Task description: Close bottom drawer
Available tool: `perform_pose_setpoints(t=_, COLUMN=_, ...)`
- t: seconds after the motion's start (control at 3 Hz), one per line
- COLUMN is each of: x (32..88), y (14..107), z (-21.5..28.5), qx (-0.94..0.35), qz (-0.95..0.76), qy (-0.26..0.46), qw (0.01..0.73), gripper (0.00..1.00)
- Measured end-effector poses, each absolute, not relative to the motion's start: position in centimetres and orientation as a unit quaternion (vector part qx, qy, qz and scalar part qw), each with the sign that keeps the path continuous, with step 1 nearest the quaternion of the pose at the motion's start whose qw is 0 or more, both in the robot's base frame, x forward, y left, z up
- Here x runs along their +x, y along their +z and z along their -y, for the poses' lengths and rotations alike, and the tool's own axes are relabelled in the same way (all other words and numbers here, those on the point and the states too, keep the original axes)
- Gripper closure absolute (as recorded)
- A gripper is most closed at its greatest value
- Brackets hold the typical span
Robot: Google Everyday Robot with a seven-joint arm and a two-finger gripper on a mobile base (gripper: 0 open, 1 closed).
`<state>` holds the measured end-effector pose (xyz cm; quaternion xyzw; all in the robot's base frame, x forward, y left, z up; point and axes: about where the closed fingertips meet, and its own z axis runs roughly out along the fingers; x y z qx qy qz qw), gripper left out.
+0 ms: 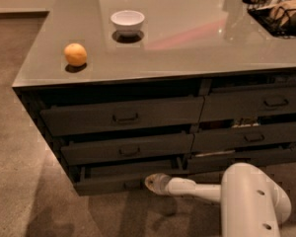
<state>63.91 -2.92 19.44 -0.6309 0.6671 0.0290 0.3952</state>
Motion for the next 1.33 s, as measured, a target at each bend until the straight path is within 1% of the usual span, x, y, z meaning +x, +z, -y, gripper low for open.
perform_pose_setpoints(t=0.33, x=64.2, y=19.4, z=3.0, qx=-0.63, qz=-0.667, qy=0.029, qw=0.397, gripper=1.0)
perform_pose_setpoints(t=1.33, x=69.5, y=17.0, z=4.1, qx=-0.617, qz=-0.662, qy=0.036, qw=0.423, gripper=1.0)
